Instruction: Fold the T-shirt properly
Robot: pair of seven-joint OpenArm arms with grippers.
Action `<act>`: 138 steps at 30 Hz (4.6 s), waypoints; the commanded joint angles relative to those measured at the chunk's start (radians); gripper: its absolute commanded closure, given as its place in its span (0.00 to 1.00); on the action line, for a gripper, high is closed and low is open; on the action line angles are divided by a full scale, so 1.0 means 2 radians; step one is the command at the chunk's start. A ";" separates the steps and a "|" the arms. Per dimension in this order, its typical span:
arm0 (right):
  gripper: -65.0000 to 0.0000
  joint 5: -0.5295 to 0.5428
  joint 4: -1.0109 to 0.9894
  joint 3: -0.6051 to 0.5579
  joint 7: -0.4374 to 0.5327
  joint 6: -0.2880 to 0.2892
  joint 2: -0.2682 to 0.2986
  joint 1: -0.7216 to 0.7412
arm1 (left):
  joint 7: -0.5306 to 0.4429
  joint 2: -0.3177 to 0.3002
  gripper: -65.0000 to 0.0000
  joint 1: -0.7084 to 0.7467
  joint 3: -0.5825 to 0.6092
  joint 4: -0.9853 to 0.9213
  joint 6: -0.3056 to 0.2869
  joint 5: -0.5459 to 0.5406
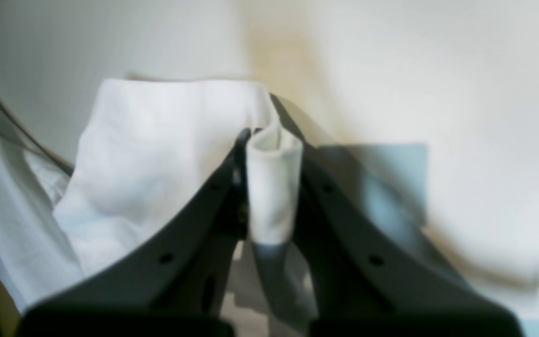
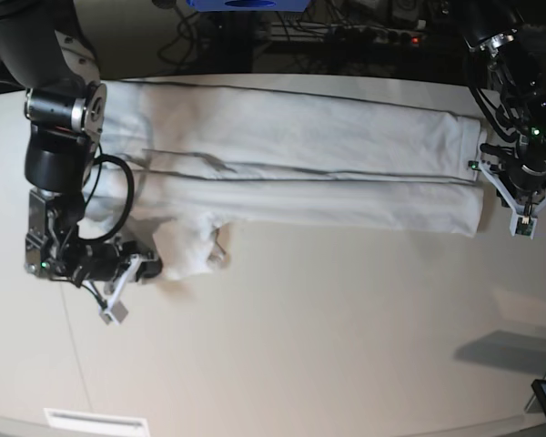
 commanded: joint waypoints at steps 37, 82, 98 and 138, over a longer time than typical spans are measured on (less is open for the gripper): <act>1.00 0.376 0.526 0.057 -0.154 -0.126 -0.028 -0.379 | -0.011 -0.016 0.91 -0.032 0.002 -0.050 0.004 0.004; 0.99 0.327 0.546 0.054 -0.137 -0.128 0.032 -0.474 | -0.011 -0.017 0.91 -0.042 0.003 -0.051 0.004 0.001; 0.40 0.328 0.548 0.058 -0.059 -0.128 0.024 -0.468 | -0.011 -0.025 0.91 -0.042 -0.009 -0.044 0.003 -0.095; 0.98 0.523 0.572 0.053 -0.150 -0.123 -0.002 -0.510 | -0.049 -0.027 0.91 -0.045 0.030 -0.047 0.004 -0.042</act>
